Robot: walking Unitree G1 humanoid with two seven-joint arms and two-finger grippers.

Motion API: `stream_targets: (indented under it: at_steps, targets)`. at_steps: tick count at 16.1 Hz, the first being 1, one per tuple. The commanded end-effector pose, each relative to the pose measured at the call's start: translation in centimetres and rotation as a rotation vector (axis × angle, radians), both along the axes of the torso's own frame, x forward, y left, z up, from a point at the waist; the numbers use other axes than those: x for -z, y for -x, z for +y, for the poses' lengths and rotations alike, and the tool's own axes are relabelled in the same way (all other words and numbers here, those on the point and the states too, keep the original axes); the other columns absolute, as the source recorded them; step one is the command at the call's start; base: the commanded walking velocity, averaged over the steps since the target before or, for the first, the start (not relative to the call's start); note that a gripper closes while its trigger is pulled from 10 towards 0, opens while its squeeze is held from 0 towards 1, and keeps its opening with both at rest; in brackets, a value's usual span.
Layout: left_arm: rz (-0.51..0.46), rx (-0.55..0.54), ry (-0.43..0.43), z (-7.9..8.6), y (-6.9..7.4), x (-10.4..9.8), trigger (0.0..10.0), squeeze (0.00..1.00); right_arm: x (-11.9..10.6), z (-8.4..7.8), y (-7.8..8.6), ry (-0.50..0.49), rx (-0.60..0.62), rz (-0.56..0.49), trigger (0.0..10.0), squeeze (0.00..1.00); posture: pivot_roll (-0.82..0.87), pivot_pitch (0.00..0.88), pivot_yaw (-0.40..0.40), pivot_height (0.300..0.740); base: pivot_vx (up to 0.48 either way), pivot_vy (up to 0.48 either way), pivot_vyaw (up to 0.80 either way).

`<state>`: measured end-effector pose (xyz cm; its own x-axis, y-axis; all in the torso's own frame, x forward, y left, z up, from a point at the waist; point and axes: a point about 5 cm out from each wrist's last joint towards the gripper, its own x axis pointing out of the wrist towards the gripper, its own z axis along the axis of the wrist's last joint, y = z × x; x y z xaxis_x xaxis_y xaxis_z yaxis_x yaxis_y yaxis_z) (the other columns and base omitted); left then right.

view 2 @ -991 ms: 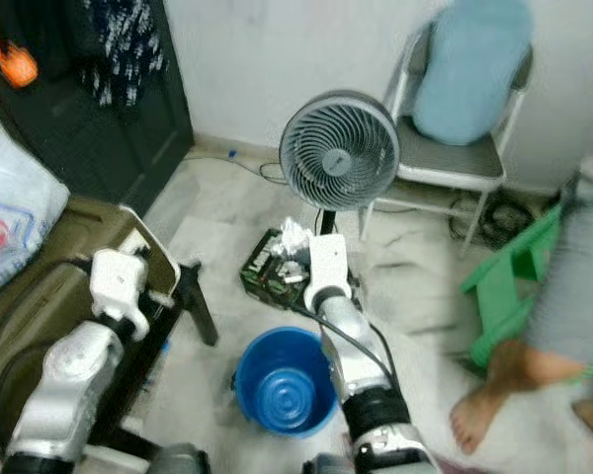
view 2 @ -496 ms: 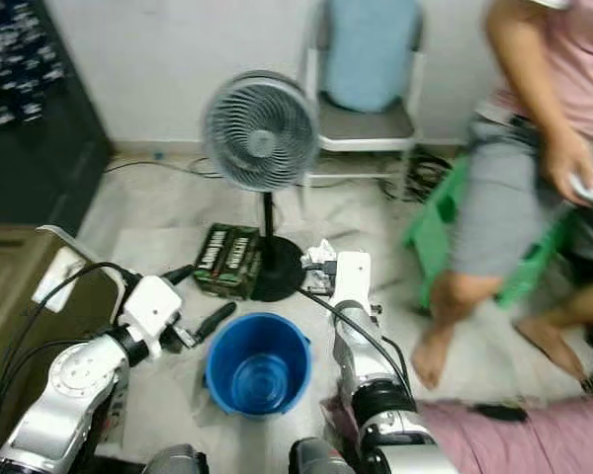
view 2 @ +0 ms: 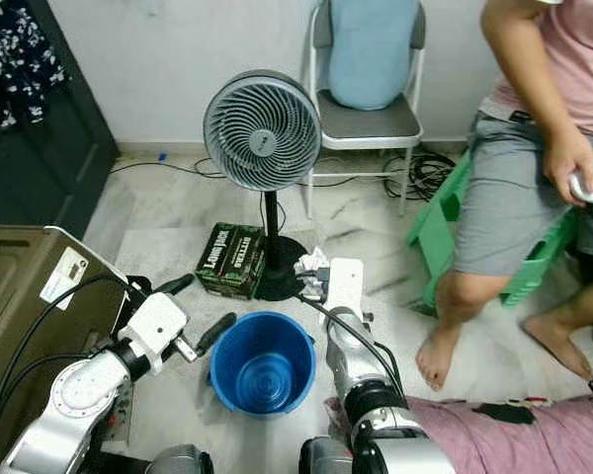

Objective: Clean up the room

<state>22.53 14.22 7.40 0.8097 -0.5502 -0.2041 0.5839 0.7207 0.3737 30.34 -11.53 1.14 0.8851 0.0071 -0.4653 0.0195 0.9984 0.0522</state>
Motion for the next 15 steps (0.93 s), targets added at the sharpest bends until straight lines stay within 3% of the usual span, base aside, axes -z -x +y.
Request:
stream_targets:
  at_steps: [1,3,6,9,15]
  targets:
    - [-0.02,-0.047,-0.032,0.5,0.0,0.3,10.0,0.0,0.3,-0.4,0.0,0.032,0.018,0.044,10.0,0.0,0.1,0.073,0.02,0.74,0.0,0.0,0.0]
    - [-0.047,-0.09,-0.051,0.8,-0.2,0.2,10.0,0.0,0.6,-0.7,0.1,0.05,0.011,0.072,10.0,0.0,0.1,0.068,0.019,0.74,0.0,0.0,0.0]
    - [-0.066,-0.144,-0.081,2.5,-0.1,0.0,10.0,0.0,-0.1,-1.4,0.0,0.021,-0.004,0.027,10.0,0.0,0.09,0.068,0.03,0.74,0.0,0.0,0.0]
    - [-0.026,-0.131,-0.1,4.9,1.0,0.3,10.0,0.0,0.4,-2.2,1.2,0.048,-0.074,0.019,10.0,0.0,0.09,0.076,0.033,0.74,0.0,0.0,0.0]
    - [-0.048,-0.134,-0.099,5.1,1.0,-0.6,10.0,0.0,-0.9,-0.5,-0.3,0.033,-0.1,-0.019,10.0,0.0,0.12,0.085,0.045,0.74,0.0,0.0,0.63]
